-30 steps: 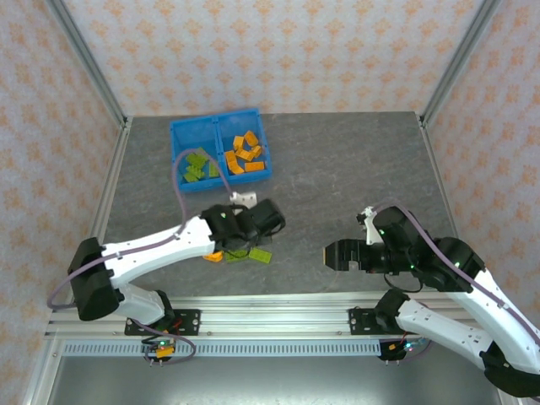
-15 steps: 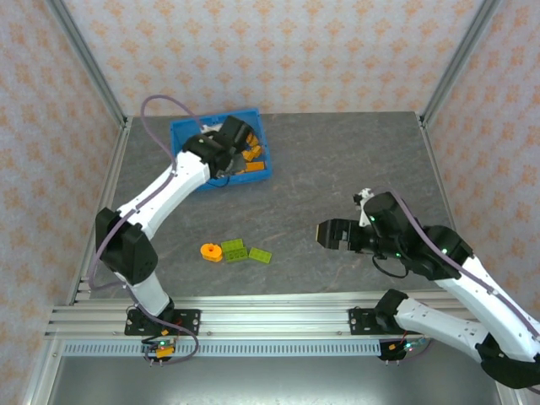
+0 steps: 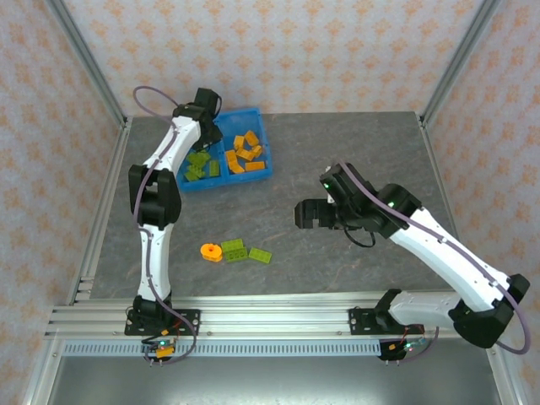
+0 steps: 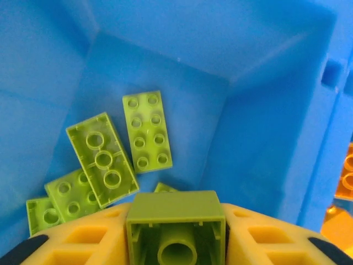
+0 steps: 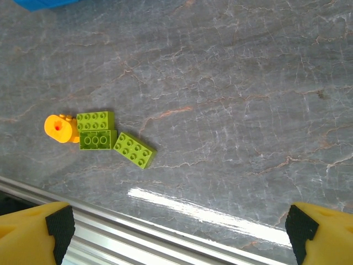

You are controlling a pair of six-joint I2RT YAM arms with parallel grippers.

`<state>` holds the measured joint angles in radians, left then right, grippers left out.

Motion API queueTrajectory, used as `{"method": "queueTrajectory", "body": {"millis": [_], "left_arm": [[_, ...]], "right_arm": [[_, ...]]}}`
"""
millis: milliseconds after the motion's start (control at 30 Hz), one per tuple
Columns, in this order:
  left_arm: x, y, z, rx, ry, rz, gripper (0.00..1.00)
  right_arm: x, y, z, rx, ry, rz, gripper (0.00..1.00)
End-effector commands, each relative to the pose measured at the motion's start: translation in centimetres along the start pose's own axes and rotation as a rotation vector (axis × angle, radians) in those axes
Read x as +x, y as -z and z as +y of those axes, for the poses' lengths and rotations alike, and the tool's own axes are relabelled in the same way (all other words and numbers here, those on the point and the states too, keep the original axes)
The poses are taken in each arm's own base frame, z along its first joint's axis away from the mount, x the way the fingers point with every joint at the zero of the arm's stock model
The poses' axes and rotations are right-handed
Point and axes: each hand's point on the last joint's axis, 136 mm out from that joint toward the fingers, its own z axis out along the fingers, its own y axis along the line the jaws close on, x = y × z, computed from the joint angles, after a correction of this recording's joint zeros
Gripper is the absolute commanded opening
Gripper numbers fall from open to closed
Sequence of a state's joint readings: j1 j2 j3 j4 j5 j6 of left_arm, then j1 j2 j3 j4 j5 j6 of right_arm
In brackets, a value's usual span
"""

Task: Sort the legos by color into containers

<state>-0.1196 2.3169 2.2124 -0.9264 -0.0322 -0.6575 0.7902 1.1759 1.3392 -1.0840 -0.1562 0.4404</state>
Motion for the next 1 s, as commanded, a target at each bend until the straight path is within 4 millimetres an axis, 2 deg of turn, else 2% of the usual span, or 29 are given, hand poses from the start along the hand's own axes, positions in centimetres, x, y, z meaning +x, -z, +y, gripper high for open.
{"method": "queueTrajectory", "body": {"millis": [0,167,267,333,400,467,533,600,700,833,900,967], "left_arm": [[-0.7,-0.3,-0.2,0.011,0.003,0.026,0.47],[-1.2,1.3,-0.6,0.046,-0.012,0.011,0.63],[-1.5,3.5,-0.4,0.059,-0.033,-0.002,0.63],[-1.8,5.9,-0.5,0.089,-0.04,-0.02,0.63],[-1.7,9.5,-0.9,0.132,-0.057,-0.048,0.64],[-0.7,13.3,-1.5,0.174,-0.089,-0.072,0.64],[1.4,16.9,-2.1,0.21,-0.131,-0.089,0.65],[4.5,20.8,-2.4,0.259,-0.186,-0.101,0.65],[10.9,24.2,-2.6,0.307,-0.263,-0.081,0.65],[21.2,25.8,-2.8,0.381,-0.386,-0.009,0.65],[26.9,25.5,-2.6,0.397,-0.499,0.057,0.65],[31.5,24.5,-2.2,0.388,-0.613,0.128,0.65]], "right_arm": [[-0.4,0.7,-0.6,0.054,0.026,0.004,0.99],[-0.8,1.0,-0.7,0.054,0.03,-0.019,0.99],[-0.8,1.0,-0.8,0.056,0.048,-0.026,0.99],[-0.7,0.7,-0.8,0.054,0.061,-0.02,0.99],[-0.4,1.3,-0.8,0.032,0.065,-0.04,0.99],[-0.3,1.4,-0.9,0.018,0.063,-0.055,0.99],[-0.1,1.4,-1.1,0.003,0.052,-0.079,0.99],[0.1,1.5,-1.3,-0.015,0.035,-0.112,0.99],[0.6,1.7,-1.7,-0.042,0.022,-0.144,0.99],[1.6,2.4,-3.4,-0.029,-0.003,-0.191,0.99],[2.2,3.0,-4.2,-0.033,-0.022,-0.217,0.99],[2.8,3.5,-4.8,-0.044,-0.04,-0.237,0.99]]}}
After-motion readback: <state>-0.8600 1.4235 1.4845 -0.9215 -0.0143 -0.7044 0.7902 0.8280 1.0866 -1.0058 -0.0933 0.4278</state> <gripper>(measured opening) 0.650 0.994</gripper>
